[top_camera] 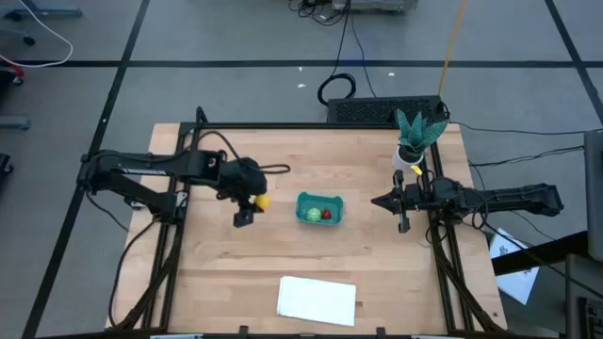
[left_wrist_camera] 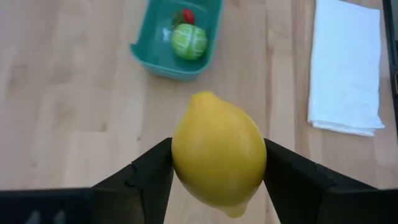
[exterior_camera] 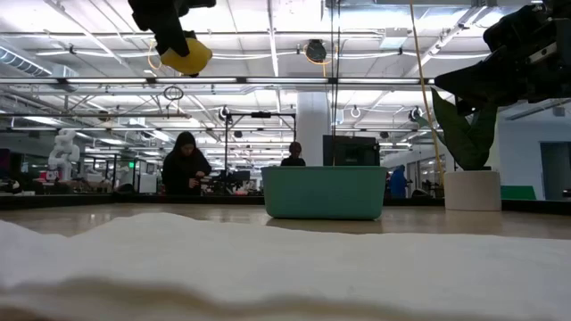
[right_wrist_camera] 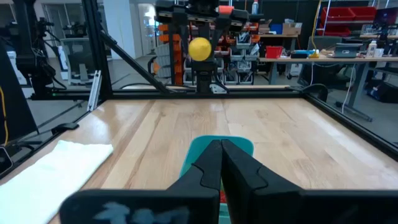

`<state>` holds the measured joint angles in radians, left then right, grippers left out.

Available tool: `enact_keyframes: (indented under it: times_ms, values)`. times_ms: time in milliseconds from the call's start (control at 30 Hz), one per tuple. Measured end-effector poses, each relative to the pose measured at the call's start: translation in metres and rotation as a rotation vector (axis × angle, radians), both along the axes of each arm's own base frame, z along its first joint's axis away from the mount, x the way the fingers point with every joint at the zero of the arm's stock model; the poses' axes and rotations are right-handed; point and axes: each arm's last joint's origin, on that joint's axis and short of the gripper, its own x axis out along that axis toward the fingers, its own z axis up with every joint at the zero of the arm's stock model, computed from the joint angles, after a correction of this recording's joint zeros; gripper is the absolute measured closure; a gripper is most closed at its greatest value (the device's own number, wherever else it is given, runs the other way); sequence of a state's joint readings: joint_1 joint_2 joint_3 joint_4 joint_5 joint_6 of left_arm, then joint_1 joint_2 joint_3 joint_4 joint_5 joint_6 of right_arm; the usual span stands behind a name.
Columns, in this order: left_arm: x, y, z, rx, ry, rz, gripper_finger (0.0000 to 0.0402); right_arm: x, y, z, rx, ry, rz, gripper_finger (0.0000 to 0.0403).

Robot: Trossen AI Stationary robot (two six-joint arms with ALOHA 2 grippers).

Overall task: Pick and placing Produce into tupperware
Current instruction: Put the yellow lemon into the blue bin

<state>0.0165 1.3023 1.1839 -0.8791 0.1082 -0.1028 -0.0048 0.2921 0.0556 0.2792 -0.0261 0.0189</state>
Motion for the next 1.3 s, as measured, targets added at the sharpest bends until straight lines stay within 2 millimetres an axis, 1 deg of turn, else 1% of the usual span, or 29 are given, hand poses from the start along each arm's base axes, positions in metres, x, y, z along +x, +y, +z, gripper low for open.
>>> enact_keyframes:
  times_ms: [233,433,533,633,800,933,1067,1167,1300]
  values:
    - [-0.021,0.011,0.019,0.026,-0.068,0.024,0.0201,0.000,0.000,0.000,0.000,0.001,0.000,0.0403]
    - [-0.037,0.020,0.027,0.062,-0.087,0.075,0.0181,0.000,0.000,0.000,-0.002,0.000,0.000,0.0403]
    - [-0.040,0.025,0.030,0.074,-0.098,0.114,0.0180,0.000,0.000,0.000,-0.003,0.000,0.000,0.0403]
    - [-0.040,0.030,0.029,0.074,-0.093,0.151,0.0189,0.000,0.000,0.000,-0.003,0.000,-0.001,0.0403]
    - [-0.040,0.032,0.029,0.075,-0.094,0.164,0.0199,0.000,0.000,0.000,-0.003,0.000,-0.001,0.0403]
    - [-0.037,0.033,0.031,0.074,-0.126,0.173,0.0186,0.000,0.000,0.000,-0.004,0.000,-0.002,0.0403]
    - [-0.026,0.038,0.030,0.069,-0.170,0.184,0.0179,0.000,0.000,0.000,-0.004,0.000,-0.003,0.0403]
    - [-0.013,0.045,0.025,0.055,-0.189,0.195,0.0178,0.000,0.000,0.000,-0.004,0.000,-0.003,0.0403]
    - [0.006,0.053,0.010,-0.026,-0.173,0.146,0.0177,0.000,0.000,0.000,-0.002,0.000,-0.004,0.0403]
